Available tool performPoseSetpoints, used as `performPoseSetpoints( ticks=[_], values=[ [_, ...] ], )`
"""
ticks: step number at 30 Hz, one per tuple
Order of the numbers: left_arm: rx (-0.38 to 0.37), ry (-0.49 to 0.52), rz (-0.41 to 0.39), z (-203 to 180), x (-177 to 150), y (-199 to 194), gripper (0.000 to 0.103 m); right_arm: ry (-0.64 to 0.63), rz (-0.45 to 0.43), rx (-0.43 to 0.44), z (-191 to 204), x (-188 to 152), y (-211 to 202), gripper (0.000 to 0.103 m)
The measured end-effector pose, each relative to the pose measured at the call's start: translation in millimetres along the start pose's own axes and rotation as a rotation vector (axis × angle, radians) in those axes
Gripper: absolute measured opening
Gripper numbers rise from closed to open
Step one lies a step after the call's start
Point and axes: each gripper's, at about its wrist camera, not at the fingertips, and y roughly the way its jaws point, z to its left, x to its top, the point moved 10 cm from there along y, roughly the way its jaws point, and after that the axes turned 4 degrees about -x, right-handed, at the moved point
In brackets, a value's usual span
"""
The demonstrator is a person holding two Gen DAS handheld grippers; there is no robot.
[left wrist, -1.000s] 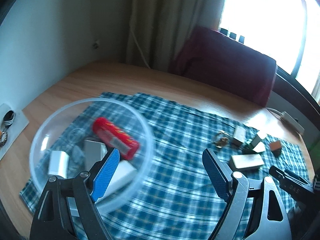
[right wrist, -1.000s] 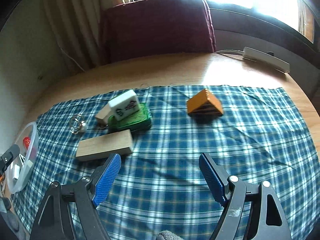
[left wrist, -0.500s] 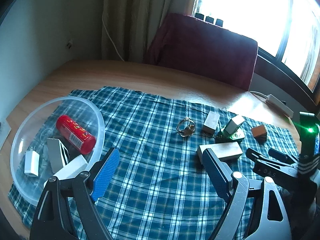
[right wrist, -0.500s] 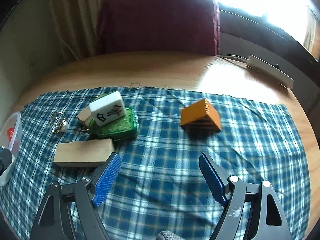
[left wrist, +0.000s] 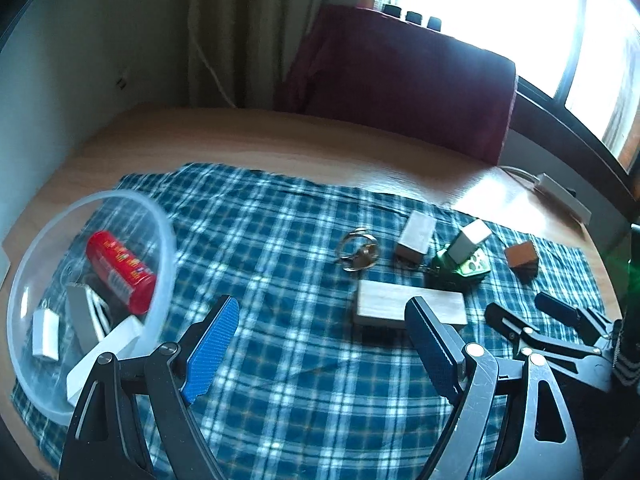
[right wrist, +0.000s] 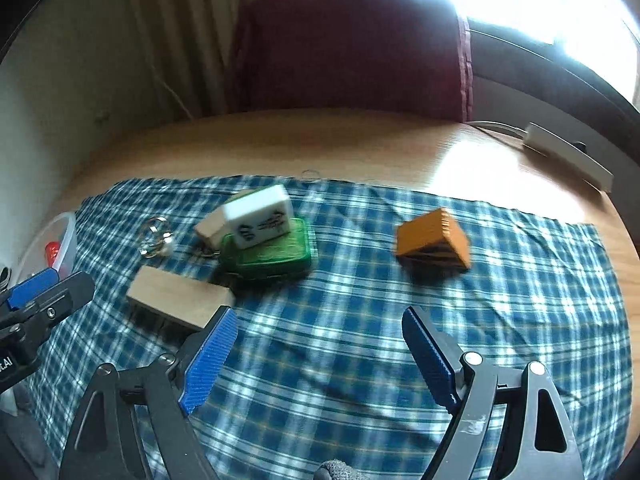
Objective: Organize rigid objects
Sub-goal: 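Close the left tool on the long wooden block while the right approaches the orange block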
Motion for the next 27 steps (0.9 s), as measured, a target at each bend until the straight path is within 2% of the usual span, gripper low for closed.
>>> performPoseSetpoints(
  ticks=[4, 7, 11, 15, 18, 27],
  values=[
    [-0.036, 0.030, 0.049, -17, 0, 18, 0.086, 0.042, 0.006, -0.014, -21, -5, -2, 0.088],
    [-0.100, 0.029, 0.094, -33, -2, 30, 0.086, 0.085, 0.010, -0.012, -34, -7, -4, 0.089],
    [-0.182, 0.045, 0.106, -55, 0, 35, 0.086, 0.140, 0.006, -0.012, -48, -7, -8, 0.090],
    [-0.225, 0.086, 0.115, -75, -1, 41, 0.087, 0.186, 0.004, -0.014, -56, -6, -7, 0.091],
    [-0.237, 0.106, 0.128, -84, -5, 46, 0.093, 0.201, 0.002, -0.016, -58, -6, -7, 0.091],
    [-0.182, 0.145, 0.114, -78, -7, 55, 0.095, 0.193, 0.005, -0.018, -61, -9, -8, 0.092]
  ],
)
